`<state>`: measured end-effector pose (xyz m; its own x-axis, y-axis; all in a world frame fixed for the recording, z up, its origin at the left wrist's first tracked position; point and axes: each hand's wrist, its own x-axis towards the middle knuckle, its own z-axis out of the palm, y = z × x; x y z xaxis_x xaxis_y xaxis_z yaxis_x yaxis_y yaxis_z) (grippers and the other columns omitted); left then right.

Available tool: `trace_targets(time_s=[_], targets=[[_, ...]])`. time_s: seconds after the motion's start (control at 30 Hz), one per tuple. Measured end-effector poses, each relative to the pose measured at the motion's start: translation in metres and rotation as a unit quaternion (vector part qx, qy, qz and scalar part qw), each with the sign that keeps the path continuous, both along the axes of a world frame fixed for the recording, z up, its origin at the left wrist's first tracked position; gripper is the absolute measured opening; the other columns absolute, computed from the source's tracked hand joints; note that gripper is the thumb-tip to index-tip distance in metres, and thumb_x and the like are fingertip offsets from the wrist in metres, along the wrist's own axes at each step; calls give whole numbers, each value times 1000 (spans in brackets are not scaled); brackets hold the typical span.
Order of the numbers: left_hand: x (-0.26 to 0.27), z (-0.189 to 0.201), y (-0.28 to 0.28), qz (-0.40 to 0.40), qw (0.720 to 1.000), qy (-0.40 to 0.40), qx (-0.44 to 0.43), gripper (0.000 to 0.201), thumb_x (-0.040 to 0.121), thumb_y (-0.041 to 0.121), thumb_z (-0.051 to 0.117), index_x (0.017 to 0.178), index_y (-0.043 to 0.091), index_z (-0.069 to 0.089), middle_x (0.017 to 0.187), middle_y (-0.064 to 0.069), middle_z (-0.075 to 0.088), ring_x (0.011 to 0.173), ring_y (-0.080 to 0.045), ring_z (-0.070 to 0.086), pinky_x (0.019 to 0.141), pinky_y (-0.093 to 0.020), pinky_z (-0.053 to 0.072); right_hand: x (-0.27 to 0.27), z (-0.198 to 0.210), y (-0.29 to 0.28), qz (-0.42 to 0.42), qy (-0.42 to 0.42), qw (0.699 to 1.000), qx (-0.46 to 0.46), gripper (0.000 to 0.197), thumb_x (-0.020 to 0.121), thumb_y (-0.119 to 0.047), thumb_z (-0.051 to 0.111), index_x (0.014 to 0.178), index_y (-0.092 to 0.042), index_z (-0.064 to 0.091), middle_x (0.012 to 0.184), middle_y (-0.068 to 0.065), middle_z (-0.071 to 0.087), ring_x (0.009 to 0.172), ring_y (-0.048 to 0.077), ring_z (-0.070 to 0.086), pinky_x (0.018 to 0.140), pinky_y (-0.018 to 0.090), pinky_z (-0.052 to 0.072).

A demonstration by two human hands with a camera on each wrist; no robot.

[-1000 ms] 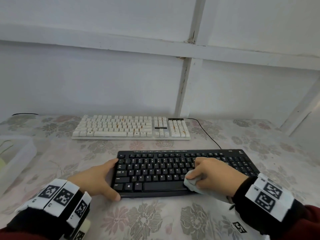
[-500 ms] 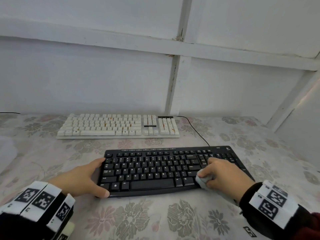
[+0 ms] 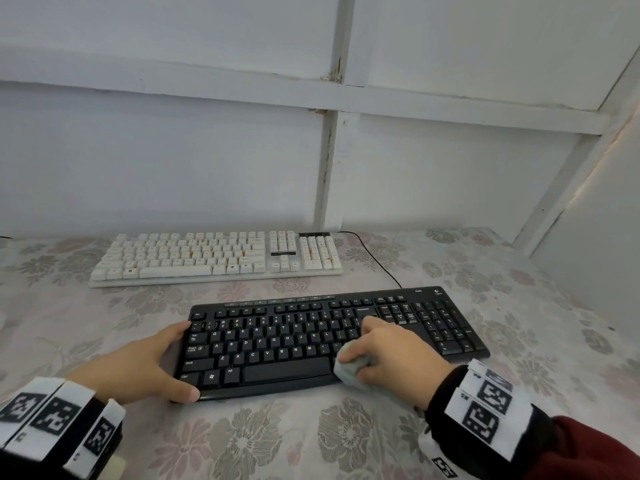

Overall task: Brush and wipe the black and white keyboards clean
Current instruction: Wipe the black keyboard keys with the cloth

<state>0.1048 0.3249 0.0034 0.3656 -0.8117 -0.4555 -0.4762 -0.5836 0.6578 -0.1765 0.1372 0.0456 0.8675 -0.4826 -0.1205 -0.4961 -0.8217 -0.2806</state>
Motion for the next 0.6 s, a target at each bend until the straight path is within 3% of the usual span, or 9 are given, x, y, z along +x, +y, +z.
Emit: trace_targets(time_s=[0.1, 0.2, 0.3, 0.37, 0.43, 0.5, 0.6], targets=[[1, -2, -1, 0, 1000, 3, -4, 166, 3, 77, 74, 149, 28, 11, 151, 7, 30, 137, -12, 30, 109, -28, 26, -19, -2, -14, -37, -11, 999, 3, 17, 87, -22, 55, 91, -24, 71, 91, -2, 47, 84, 14, 55, 76, 21, 42], [3, -6, 0, -1, 1000, 0, -6, 165, 4, 77, 74, 149, 28, 10, 151, 7, 29, 138, -12, 29, 111, -29, 26, -34, -2, -25, -68, -15, 998, -6, 18, 87, -23, 58, 91, -34, 71, 79, -10, 39, 70, 3, 46, 63, 13, 35], [5, -8, -1, -1, 1000, 0, -5, 165, 5, 77, 75, 149, 29, 9, 152, 6, 28, 138, -13, 28, 112, -30, 26, -49, 2, -34, -109, -10, 994, -24, 31, 86, -23, 59, 64, -45, 54, 77, -8, 39, 67, 3, 44, 58, 14, 33], [6, -9, -1, -2, 1000, 2, -11, 166, 5, 76, 76, 149, 28, 9, 152, 6, 28, 139, -12, 28, 113, -30, 25, -56, 8, -38, -128, 5, 991, -42, 37, 85, -22, 57, 56, -42, 47, 79, -5, 42, 70, 6, 47, 57, 14, 33], [8, -12, -2, -3, 1000, 5, -13, 166, 5, 75, 77, 149, 27, 9, 152, 6, 28, 139, -12, 28, 113, -30, 25, -58, 15, -42, -131, -2, 990, -51, 34, 85, -17, 55, 54, -32, 49, 78, -4, 39, 67, 7, 42, 59, 16, 31], [10, -14, -2, -6, 1000, 4, -18, 164, 8, 74, 78, 149, 27, 10, 152, 6, 28, 138, -12, 28, 113, -31, 26, -55, 18, -43, -115, -16, 992, -48, 24, 84, -16, 57, 62, -23, 60, 76, -6, 34, 64, 5, 35, 60, 14, 30], [15, -20, -1, 1, 999, 15, -30, 162, 9, 70, 82, 148, 26, 12, 150, 7, 30, 137, -13, 30, 114, -35, 26, -48, 8, -41, -85, 11, 996, -29, 14, 84, -20, 58, 82, -26, 70, 77, -9, 32, 70, 4, 39, 61, 11, 31]])
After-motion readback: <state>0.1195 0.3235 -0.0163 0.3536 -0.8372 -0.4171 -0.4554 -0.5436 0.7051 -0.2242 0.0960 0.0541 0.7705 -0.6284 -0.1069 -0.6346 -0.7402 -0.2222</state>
